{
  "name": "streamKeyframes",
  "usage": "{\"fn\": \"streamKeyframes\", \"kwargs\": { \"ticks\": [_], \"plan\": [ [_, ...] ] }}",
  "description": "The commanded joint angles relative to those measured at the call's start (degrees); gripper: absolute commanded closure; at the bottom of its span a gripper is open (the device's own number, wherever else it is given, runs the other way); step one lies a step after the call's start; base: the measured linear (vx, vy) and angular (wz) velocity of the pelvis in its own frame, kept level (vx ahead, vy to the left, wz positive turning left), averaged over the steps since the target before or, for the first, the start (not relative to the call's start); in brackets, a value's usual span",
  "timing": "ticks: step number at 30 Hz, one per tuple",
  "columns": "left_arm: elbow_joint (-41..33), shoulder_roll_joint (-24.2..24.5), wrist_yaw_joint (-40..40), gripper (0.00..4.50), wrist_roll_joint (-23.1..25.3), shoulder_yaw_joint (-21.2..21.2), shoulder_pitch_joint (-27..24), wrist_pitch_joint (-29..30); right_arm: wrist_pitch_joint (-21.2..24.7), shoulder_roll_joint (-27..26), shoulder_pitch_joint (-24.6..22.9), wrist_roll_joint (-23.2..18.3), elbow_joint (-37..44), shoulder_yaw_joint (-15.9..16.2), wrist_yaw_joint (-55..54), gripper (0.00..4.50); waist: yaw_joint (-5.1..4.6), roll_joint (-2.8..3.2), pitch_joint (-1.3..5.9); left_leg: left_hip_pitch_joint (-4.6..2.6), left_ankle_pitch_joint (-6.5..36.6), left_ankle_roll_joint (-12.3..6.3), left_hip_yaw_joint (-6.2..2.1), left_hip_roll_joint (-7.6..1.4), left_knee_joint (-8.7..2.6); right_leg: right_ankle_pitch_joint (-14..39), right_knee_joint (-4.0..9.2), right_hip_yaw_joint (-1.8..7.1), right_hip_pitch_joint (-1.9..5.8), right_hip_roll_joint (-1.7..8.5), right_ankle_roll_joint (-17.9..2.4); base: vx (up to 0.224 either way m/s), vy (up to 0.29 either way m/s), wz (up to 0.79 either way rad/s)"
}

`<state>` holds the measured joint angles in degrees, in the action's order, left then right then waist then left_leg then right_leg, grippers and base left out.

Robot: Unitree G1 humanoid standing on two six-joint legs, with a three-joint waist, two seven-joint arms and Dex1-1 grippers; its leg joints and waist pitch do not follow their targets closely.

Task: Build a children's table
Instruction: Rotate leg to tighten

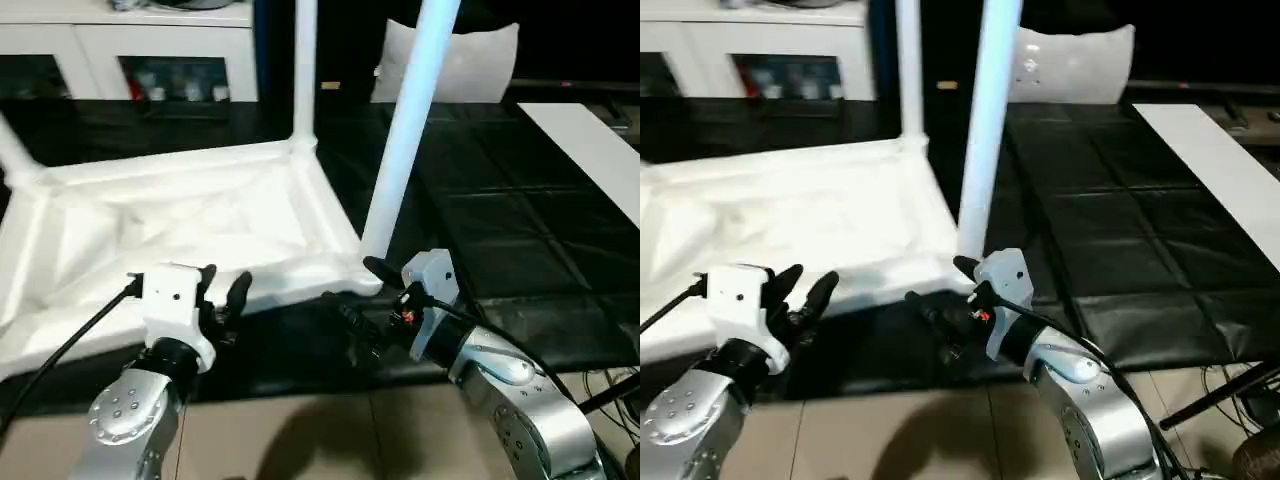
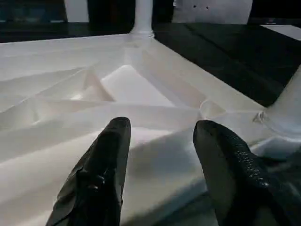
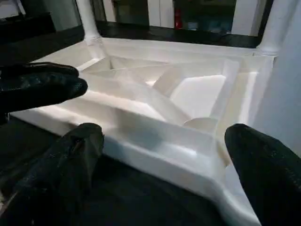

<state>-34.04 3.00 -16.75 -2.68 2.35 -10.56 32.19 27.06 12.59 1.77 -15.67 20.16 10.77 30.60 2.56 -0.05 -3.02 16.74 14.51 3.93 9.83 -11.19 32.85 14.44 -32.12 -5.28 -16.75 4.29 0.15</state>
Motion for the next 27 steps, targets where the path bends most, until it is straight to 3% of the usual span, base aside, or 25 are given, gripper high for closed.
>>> {"fn": "streamKeyframes", "kwargs": {
  "ticks": [1, 3, 4, 5, 6, 7, 8, 9, 10, 11, 12, 13, 14, 15, 16, 17, 18, 19, 20, 21, 23, 27],
  "plan": [
    [-0.17, 0.04, 0.20, 1.96, -0.26, 0.00, 0.33, -0.15, -0.12, 0.28, 0.29, -0.31, 0.25, -0.27, 0.13, 0.00, 0.57, 0.37, 3.75, 0.98, 3.11, -8.75, 0.05, 0.63, -3.36, 4.65, 2.79, 2.43, 4.06, 1.25, -12.61, 0.156, 0.022, 0.06],
    [-0.05, 0.07, 0.24, 1.96, -0.25, 0.09, 0.33, -0.27, -0.34, 0.59, 0.29, 0.05, 0.23, 0.00, 0.31, 0.00, 0.63, 0.57, 3.94, 0.33, -0.73, -11.69, -0.23, 0.86, -3.00, -0.02, 2.01, 2.03, 4.00, 0.71, -12.44, 0.158, 0.019, 0.10],
    [-0.35, 0.32, 0.20, 1.96, 0.19, -0.36, -1.08, -0.78, -0.21, 1.63, -0.08, -0.59, 0.94, 0.96, 2.36, 0.00, 1.82, -0.37, 3.99, 9.11, -4.82, -21.15, -1.15, 4.90, 1.58, -2.77, 4.55, 0.87, 10.91, 3.35, -4.03, 0.149, 0.007, 0.13],
    [-0.53, 0.55, 0.29, 1.96, 0.45, -0.64, -1.83, -1.01, -0.37, 2.21, -0.29, -1.03, 1.31, 1.43, 3.60, 0.00, 2.64, 0.79, 4.22, 7.88, -5.95, -21.59, -1.59, 4.08, 1.66, -1.36, 5.31, 0.40, 10.17, 5.38, -2.69, 0.145, 0.028, 0.48],
    [-0.82, 0.93, 0.43, 1.96, 0.83, -1.09, -2.98, -1.35, -0.62, 3.08, -0.61, -1.72, 1.88, 2.14, 5.51, 0.00, 1.87, 0.97, 4.14, 8.05, -8.40, -22.58, -2.72, 3.49, 1.93, -2.69, 4.80, -0.73, 9.73, 4.65, -1.30, 0.145, 0.028, 0.48],
    [-1.26, 0.95, 0.46, 1.96, 0.36, -1.28, -4.29, -1.94, -0.33, 3.61, -0.98, -2.46, 2.46, 2.07, 6.44, 0.00, -1.19, 3.03, 5.12, -5.42, -22.16, -22.89, -7.94, -1.63, 0.26, -2.47, -2.77, -2.87, -0.80, -2.30, -1.00, 0.240, -0.049, 0.55],
    [-1.32, 0.96, 0.45, 1.96, 0.19, -1.26, -4.48, -2.08, -0.23, 3.64, -1.05, -2.54, 2.52, 2.01, 6.48, 0.00, -3.39, 2.87, 5.85, -10.31, -36.61, -29.44, -12.55, -5.54, 0.48, 2.60, -6.80, -2.28, -6.74, -1.54, 1.71, 0.306, -0.178, 0.24],
    [-1.51, 0.94, 0.47, 1.96, 0.07, -1.30, -4.84, -2.22, -0.23, 3.84, -1.26, -2.63, 2.71, 1.96, 6.69, 0.00, -1.48, 2.22, 5.32, -11.81, -61.98, -32.37, -13.98, -8.96, 2.87, 4.61, -8.63, 1.15, -11.56, 2.34, 3.35, 0.306, -0.178, 0.24],
    [-1.78, 0.80, 0.68, 1.96, 0.03, -1.36, -5.35, -1.98, -0.39, 4.17, -1.70, -2.84, 2.92, 1.99, 7.15, 0.00, -2.15, 1.16, 5.47, -8.65, -72.62, -29.24, -12.06, -7.22, 3.61, -6.42, -8.71, 4.42, -12.63, 4.64, 4.07, 0.145, -0.223, -0.06],
    [-1.79, 0.80, 0.71, 1.96, 0.03, -1.36, -5.37, -1.96, -0.41, 4.19, -1.72, -2.85, 2.93, 2.00, 7.17, 0.00, -1.16, -2.03, 5.04, -2.06, -58.38, -19.91, -6.67, 3.21, 7.45, -28.44, -3.00, 7.27, -8.92, 4.93, 1.04, -0.032, -0.223, -0.05],
    [-1.84, 0.79, 0.87, 1.96, -0.02, -1.37, -5.50, -1.91, -0.61, 4.32, -1.90, -2.92, 2.93, 2.07, 7.26, 0.00, -0.59, -3.73, 4.39, 0.86, -41.91, -17.54, -4.46, 7.01, 6.54, -34.40, -2.10, 8.04, -5.54, 3.35, 3.37, -0.032, -0.223, -0.05],
    [-1.79, 0.84, 0.93, 1.96, -0.10, -1.35, -5.50, -1.97, -0.78, 4.34, -1.99, -2.89, 2.89, 2.19, 7.21, 0.00, 0.83, -3.73, 3.24, 4.14, -17.65, -13.09, -5.21, 5.28, 6.96, -42.22, -0.42, 12.04, -2.72, 8.05, -4.31, -0.020, -0.145, 0.20],
    [-1.76, 0.90, 0.92, 1.96, -0.11, -1.38, -5.48, -2.00, -0.82, 4.28, -2.01, -2.90, 2.87, 2.21, 7.13, 0.00, 0.80, -3.47, 3.86, 4.10, -9.94, -7.06, -5.30, 4.39, 3.25, -47.20, -2.43, 8.65, -0.36, 5.35, -6.99, 0.013, -0.094, 0.10],
    [-1.63, 1.11, 0.89, 1.96, -0.14, -1.45, -5.41, -2.17, -0.97, 4.16, -2.01, -2.90, 2.78, 2.30, 6.95, 0.00, 0.92, -2.58, 4.03, 3.41, -8.92, -4.72, -5.02, 4.51, 2.42, -45.49, -2.61, 7.62, -0.69, 3.69, -6.90, 0.013, -0.094, 0.10],
    [-1.43, 1.30, 0.94, 1.96, -0.13, -1.58, -5.17, -2.19, -1.22, 3.92, -1.97, -2.76, 2.59, 2.30, 6.52, 0.00, 0.60, -1.76, 4.20, 2.57, -10.03, -3.49, -4.42, 4.25, 1.30, -39.18, -2.25, 7.20, -0.78, 1.87, -8.81, -0.035, -0.084, 0.13],
    [-1.26, 1.54, 1.09, 1.96, -0.32, -1.65, -5.00, -2.29, -1.23, 3.77, -1.97, -2.77, 2.51, 2.32, 6.34, 0.00, 0.33, -0.99, 4.07, 1.69, -11.44, -4.85, -3.83, 3.41, 0.72, -30.43, -1.65, 6.41, -2.22, 1.04, -11.11, -0.093, -0.072, 0.19],
    [-1.18, 1.69, 1.20, 1.96, -0.47, -1.67, -4.91, -2.36, -1.17, 3.69, -1.98, -2.81, 2.49, 2.32, 6.29, 0.00, 0.13, -0.33, 3.71, 2.10, -9.61, -5.00, -4.12, 2.71, 0.19, -22.59, -1.39, 6.13, -2.31, 1.16, -11.98, -0.093, -0.072, 0.19],
    [-1.04, 1.95, 1.16, 1.96, -0.59, -1.65, -4.60, -2.16, -1.10, 3.66, -1.92, -2.74, 2.43, 2.39, 6.21, 0.00, -0.03, 0.04, 2.99, 2.76, -2.14, -4.22, -4.22, 1.63, -0.75, -6.00, -0.28, 5.61, -2.06, 1.45, -12.13, -0.131, -0.063, 0.05],
    [-0.96, 2.12, 1.13, 1.96, -0.65, -1.64, -4.37, -1.98, -1.06, 3.68, -1.88, -2.72, 2.41, 2.45, 6.15, 0.00, 0.12, 0.05, 2.09, 2.06, 9.33, -3.10, -3.94, 0.90, -1.70, 10.32, 0.99, 5.40, -2.92, 1.44, -10.68, -0.145, -0.016, 0.07],
    [-0.72, 2.77, 0.06, 1.96, -1.19, -1.62, -3.79, -1.54, -1.18, 3.68, -1.74, -2.60, 2.25, 2.56, 5.90, 0.00, 0.03, 0.07, 1.66, 1.25, 17.35, -1.70, -3.66, 0.65, -2.12, 21.11, 2.10, 5.22, -3.86, 1.39, -8.15, -0.145, -0.016, 0.07],
    [-0.49, 4.33, -1.68, 1.96, -1.51, -1.75, -3.38, -0.91, -1.36, 3.72, -1.38, -2.34, 1.95, 2.67, 5.44, 0.00, -0.14, 0.14, 1.51, 0.92, 21.99, -0.06, -3.51, 0.63, -2.52, 28.12, 2.95, 5.02, -4.63, 1.26, -4.56, -0.139, 0.013, 0.11],
    [-0.28, 8.37, -6.04, 1.96, -4.20, -0.69, -2.94, 0.11, -1.44, 2.93, 0.29, -1.41, 0.59, 2.42, 4.31, 0.00, -0.77, 0.26, 1.60, 1.93, 23.50, 0.98, -3.99, 0.74, -3.00, 30.11, 3.42, 4.59, -4.37, 1.44, -1.56, -0.117, 0.004, 0.00]
  ]
}}
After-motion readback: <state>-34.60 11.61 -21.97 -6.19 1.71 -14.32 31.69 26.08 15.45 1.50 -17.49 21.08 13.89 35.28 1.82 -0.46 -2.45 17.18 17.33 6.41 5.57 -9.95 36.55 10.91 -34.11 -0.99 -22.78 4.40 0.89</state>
